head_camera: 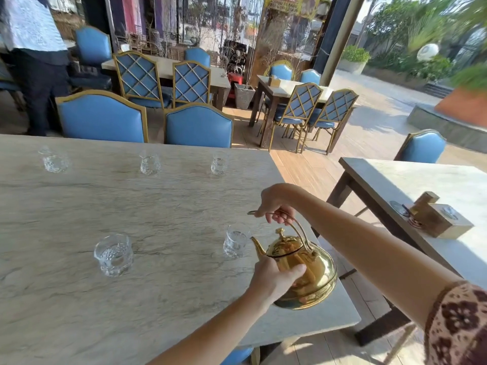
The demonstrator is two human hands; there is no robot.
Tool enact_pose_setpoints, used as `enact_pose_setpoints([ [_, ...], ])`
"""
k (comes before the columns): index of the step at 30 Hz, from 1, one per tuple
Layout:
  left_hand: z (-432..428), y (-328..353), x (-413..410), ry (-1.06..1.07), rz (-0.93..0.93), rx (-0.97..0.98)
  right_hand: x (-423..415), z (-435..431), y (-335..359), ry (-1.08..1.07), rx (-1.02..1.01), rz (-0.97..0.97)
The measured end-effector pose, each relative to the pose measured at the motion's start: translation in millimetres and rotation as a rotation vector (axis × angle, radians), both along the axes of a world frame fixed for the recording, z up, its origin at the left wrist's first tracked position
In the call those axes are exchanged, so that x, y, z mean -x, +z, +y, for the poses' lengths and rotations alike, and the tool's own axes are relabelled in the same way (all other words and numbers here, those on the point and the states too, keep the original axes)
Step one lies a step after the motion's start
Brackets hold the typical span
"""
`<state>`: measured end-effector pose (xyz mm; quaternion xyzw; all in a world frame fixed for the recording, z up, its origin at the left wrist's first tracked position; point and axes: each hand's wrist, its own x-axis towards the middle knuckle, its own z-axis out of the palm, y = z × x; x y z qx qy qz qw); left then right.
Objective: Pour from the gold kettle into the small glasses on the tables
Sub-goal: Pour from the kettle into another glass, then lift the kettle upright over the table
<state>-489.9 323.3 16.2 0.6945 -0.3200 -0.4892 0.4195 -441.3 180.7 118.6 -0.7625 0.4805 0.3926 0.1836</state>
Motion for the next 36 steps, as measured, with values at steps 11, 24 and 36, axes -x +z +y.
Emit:
enact_pose_setpoints([
  [11,67.5,-4.7,-43.5,-0.119,-0.179,-0.064,-20.2,60.2,9.3,-0.174,-0.187,-0.141],
  [24,119.7,21.0,-218.1,-0.189,-0.491,0.064,-133.4,150.5,59.6,-0.302,0.013,-0.517],
  [36,84.1,13.8,-362.8,-0.102,-0.684,0.033,-239.4,139.1,27.8,-0.269,0.176,-0.970],
])
